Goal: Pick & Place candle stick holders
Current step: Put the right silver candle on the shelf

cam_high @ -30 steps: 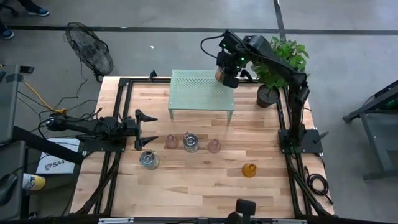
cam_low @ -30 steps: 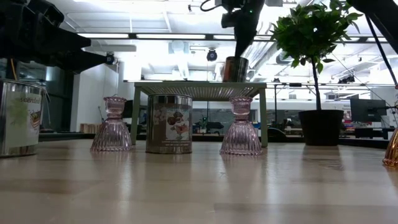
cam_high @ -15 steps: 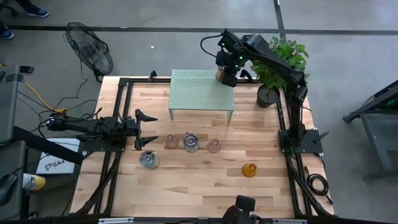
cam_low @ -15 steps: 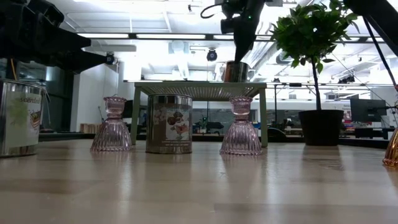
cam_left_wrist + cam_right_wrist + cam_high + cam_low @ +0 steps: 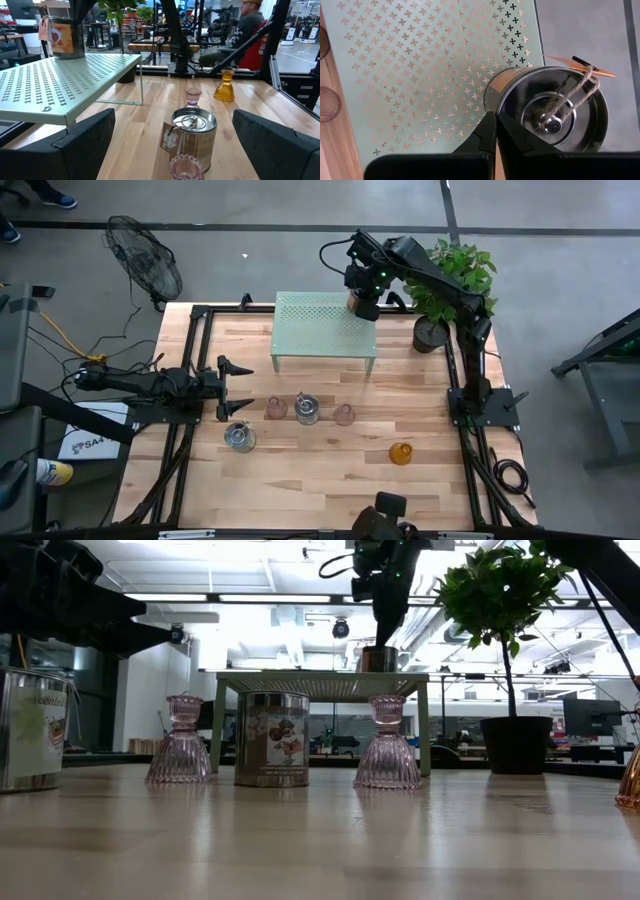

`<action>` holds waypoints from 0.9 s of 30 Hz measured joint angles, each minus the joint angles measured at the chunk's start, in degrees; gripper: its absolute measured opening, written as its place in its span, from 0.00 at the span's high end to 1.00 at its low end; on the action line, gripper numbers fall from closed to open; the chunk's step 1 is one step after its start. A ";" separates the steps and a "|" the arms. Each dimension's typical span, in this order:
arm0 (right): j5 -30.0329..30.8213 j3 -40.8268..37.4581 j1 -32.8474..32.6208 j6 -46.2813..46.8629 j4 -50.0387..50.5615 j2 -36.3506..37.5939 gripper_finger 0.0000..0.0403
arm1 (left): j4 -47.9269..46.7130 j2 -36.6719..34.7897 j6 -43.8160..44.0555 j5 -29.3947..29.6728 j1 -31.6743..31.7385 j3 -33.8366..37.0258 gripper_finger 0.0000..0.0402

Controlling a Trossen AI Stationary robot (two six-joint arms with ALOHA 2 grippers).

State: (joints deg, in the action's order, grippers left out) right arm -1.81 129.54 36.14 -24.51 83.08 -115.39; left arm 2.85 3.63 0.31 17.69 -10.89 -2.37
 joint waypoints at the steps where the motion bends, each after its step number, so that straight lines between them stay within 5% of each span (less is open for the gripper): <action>1: -0.05 0.00 0.00 -0.02 -0.01 0.00 1.00 | 0.02 -0.01 -0.02 0.00 -0.01 0.00 0.01; 27: -4.73 2.90 -0.05 0.06 2.17 -0.11 1.00 | 0.00 0.00 0.00 -0.15 0.01 0.00 0.01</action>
State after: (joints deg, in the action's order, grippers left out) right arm -6.54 132.44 36.09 -24.45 85.24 -115.50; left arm 2.85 3.64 0.32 17.54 -10.87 -2.37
